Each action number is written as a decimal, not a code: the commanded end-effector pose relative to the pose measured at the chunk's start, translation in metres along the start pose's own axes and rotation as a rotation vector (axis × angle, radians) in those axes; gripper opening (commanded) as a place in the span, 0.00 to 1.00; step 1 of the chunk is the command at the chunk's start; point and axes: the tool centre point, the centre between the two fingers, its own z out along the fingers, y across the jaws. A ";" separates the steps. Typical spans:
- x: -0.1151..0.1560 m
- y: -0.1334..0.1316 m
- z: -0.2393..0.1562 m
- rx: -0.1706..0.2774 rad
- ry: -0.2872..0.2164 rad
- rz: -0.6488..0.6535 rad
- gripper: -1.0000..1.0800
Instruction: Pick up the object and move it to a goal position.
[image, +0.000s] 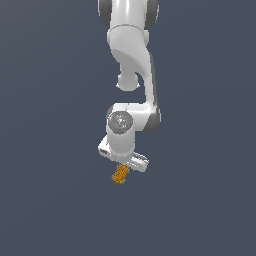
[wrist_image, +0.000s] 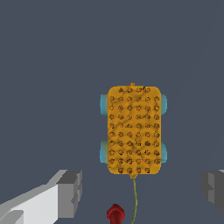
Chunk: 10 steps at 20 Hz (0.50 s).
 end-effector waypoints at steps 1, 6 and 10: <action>-0.001 0.000 0.010 0.000 -0.001 0.001 0.96; -0.001 0.001 0.036 0.000 -0.001 0.004 0.96; 0.000 0.000 0.043 0.000 -0.001 0.005 0.96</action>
